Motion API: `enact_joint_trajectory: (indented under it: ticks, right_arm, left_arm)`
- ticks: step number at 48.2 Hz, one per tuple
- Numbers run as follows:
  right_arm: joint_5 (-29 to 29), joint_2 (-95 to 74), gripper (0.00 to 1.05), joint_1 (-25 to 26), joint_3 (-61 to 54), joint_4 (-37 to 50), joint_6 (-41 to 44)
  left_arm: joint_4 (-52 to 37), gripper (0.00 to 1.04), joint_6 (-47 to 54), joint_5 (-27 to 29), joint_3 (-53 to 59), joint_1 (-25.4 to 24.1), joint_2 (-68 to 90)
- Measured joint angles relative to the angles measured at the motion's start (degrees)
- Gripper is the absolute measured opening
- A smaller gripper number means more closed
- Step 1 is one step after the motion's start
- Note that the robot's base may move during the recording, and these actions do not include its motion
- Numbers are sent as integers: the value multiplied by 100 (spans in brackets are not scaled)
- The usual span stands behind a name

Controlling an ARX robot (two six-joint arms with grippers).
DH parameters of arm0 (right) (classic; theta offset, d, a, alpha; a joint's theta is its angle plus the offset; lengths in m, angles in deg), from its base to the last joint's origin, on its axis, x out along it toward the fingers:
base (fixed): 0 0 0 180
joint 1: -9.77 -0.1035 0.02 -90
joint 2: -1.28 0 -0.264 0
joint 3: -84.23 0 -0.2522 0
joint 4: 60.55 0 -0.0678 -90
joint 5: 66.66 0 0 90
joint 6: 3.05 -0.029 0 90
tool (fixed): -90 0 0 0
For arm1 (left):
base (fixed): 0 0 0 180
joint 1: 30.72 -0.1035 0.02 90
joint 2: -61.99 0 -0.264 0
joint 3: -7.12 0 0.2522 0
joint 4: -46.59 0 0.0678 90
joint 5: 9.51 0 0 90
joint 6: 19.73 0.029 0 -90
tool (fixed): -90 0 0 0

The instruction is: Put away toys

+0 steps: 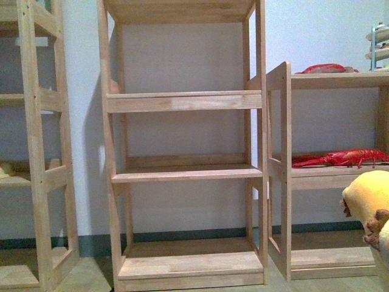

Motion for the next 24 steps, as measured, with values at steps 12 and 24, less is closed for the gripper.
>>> enact_joint_trajectory:
  ticks: [12, 24]
  right_arm:
    - [-2, 0, 9, 0, 0, 0, 0]
    - [-2, 0, 9, 0, 0, 0, 0]
  left_arm:
    - [0, 99, 0, 4, 0, 0, 0]
    - [0, 99, 0, 0, 0, 0, 0]
